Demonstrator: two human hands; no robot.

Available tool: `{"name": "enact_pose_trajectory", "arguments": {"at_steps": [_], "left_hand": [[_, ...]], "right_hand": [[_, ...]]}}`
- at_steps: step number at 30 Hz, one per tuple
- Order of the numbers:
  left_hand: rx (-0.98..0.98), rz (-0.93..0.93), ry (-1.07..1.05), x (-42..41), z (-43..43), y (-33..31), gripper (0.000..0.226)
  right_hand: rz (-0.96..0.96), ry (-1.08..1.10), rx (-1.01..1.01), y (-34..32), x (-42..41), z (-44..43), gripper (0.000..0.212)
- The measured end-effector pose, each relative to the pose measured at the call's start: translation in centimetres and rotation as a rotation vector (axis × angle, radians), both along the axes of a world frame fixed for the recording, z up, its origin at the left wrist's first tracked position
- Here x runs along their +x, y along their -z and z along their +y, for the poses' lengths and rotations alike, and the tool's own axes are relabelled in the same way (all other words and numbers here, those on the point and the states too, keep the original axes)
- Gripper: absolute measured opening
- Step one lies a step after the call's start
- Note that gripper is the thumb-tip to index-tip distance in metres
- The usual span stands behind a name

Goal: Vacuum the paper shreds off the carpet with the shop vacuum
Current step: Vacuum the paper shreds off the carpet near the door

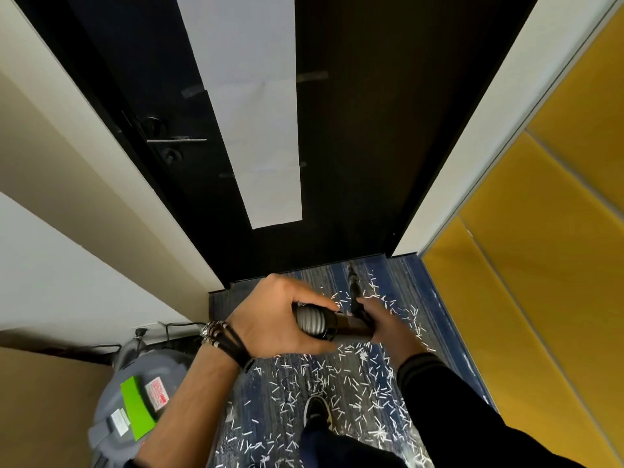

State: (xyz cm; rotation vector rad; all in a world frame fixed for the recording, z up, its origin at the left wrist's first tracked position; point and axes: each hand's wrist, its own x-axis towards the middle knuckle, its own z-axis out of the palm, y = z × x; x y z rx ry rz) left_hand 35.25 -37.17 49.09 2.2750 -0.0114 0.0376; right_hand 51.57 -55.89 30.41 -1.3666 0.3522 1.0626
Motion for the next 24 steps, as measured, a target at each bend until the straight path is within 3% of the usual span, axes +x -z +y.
{"name": "enact_pose_trajectory", "arguments": {"at_steps": [2,5,10,17,21,24], "left_hand": [[0.006,0.017,0.017,-0.1,-0.7,0.1,0.044],[0.043,0.058,0.017,-0.4,-1.2,0.5,0.048],[0.057,0.094,-0.077,-2.2,-1.8,1.7,0.067],[-0.013,0.043,-0.24,-7.2,-1.5,1.1,0.056],[0.02,0.109,-0.284,-9.8,-1.7,1.7,0.053],[0.029,0.118,-0.365,-11.7,-1.6,2.2,0.036]], "right_hand": [[0.022,0.026,-0.004,-0.7,-1.0,-0.3,0.016],[-0.005,0.096,-0.007,-0.1,-2.2,-1.3,0.025],[0.094,0.187,-0.142,-0.4,-2.7,-1.2,0.018],[0.122,0.108,-0.227,1.0,-5.5,-0.9,0.023],[0.076,0.095,-0.225,2.3,-7.0,-0.9,0.022],[0.068,0.059,-0.246,4.4,-6.8,-0.3,0.029]]}}
